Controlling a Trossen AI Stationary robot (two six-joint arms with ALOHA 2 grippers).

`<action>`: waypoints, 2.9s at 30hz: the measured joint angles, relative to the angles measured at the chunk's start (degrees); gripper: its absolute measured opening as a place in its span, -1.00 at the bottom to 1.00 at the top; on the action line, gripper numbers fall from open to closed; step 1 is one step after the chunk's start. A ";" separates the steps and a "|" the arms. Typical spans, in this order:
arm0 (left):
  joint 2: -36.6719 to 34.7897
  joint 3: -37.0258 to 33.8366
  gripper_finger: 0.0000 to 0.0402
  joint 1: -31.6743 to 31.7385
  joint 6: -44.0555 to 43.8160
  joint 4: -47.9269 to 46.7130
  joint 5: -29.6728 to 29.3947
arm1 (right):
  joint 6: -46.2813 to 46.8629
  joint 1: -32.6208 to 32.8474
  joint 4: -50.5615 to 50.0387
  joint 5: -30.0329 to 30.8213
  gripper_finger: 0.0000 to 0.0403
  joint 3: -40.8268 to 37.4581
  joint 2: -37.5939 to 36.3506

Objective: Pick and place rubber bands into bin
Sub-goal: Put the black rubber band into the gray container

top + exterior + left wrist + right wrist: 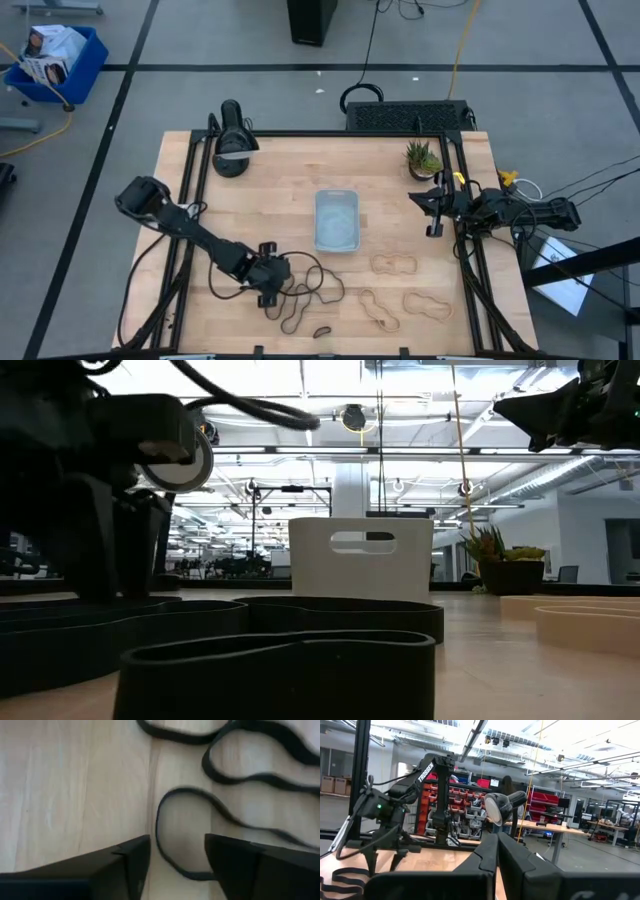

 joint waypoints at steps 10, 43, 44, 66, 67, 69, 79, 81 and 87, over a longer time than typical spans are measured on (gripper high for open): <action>3.33 0.24 0.10 1.74 2.09 0.70 0.15 | 0.67 -0.02 -0.73 0.02 -0.96 0.00 0.07; -20.74 9.07 -0.98 14.56 47.38 9.26 -18.87 | 1.27 0.00 0.10 0.00 -0.96 0.00 0.15; -20.88 9.08 -0.98 15.97 48.71 12.01 -17.40 | 1.27 -0.02 0.09 0.00 -0.96 -0.01 0.15; 1.90 9.07 -0.94 28.08 53.00 29.12 -1.00 | 1.26 0.00 0.26 0.02 -0.96 0.00 0.81; 1.90 9.07 -0.90 27.95 53.04 29.24 -1.00 | 1.25 -0.01 0.23 0.00 -0.96 0.00 0.81; 1.88 9.09 -0.78 27.62 53.15 29.49 -1.00 | 1.25 -0.02 0.25 0.00 -0.96 0.00 0.81; 0.01 11.23 -0.12 25.74 53.10 27.21 -6.20 | 1.26 -0.01 0.19 -0.01 -0.96 -0.01 0.81; -1.32 12.40 -0.02 24.76 52.91 23.25 -10.87 | 1.40 0.00 0.43 0.00 -0.96 0.00 0.89; -3.68 22.03 0.05 19.50 41.89 3.52 -13.10 | 1.31 -0.02 -0.02 -0.03 -0.96 0.00 0.96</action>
